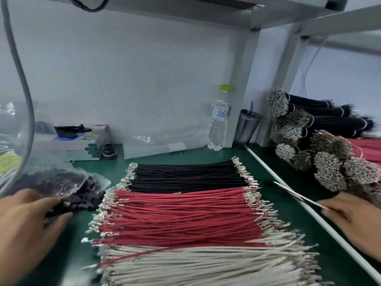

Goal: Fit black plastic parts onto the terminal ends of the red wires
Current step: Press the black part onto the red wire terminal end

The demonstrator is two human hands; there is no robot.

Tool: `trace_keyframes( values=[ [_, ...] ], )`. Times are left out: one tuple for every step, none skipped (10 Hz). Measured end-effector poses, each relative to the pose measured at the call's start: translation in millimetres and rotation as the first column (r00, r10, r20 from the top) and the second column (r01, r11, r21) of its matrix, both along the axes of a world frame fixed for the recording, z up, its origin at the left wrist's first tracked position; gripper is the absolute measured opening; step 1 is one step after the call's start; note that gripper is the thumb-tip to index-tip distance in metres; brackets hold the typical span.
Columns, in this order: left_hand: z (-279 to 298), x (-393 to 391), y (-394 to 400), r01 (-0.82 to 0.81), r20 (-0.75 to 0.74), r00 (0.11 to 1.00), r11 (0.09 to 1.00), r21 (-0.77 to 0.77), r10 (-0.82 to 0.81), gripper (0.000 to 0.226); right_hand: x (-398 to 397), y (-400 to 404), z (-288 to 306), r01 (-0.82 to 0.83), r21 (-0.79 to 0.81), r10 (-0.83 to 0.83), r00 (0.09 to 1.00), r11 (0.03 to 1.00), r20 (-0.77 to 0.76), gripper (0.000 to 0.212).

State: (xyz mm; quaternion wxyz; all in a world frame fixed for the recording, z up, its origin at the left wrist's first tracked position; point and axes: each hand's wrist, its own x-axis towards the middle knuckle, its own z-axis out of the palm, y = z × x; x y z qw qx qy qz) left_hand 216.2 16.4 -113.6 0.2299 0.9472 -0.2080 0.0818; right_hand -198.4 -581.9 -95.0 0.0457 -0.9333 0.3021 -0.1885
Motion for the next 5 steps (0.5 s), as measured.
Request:
trace_keyframes(
  values=[
    [-12, 11, 6, -0.062, 0.173, 0.984, 0.988, 0.139, 0.037, 0.036, -2, -13, 9, 0.037, -0.046, -0.037, 0.999, 0.998, 0.008, 0.039],
    [7, -1, -1, -0.093, 0.283, 0.958, 0.987, 0.134, 0.052, 0.037, -2, -9, 23, 0.008, 0.003, -0.009, 1.000, 1.000, 0.019, 0.069],
    [30, -25, -12, -0.184, 0.243, 0.961, 0.964, 0.191, 0.135, 0.043, 18, 37, 66, -0.075, -0.034, 0.079, 0.989, 0.997, 0.127, 0.032],
    [42, -38, -17, -0.167, 0.281, 0.955, 0.953, 0.255, 0.092, 0.039, 82, 133, 124, -0.237, -0.040, 0.240, 0.939, 0.971, 0.247, 0.022],
    [49, -45, -18, -0.146, 0.249, 0.964, 0.971, 0.189, 0.097, 0.042, 153, 204, 139, -0.547, 0.068, 0.517, 0.819, 0.834, 0.250, 0.010]
  ],
)
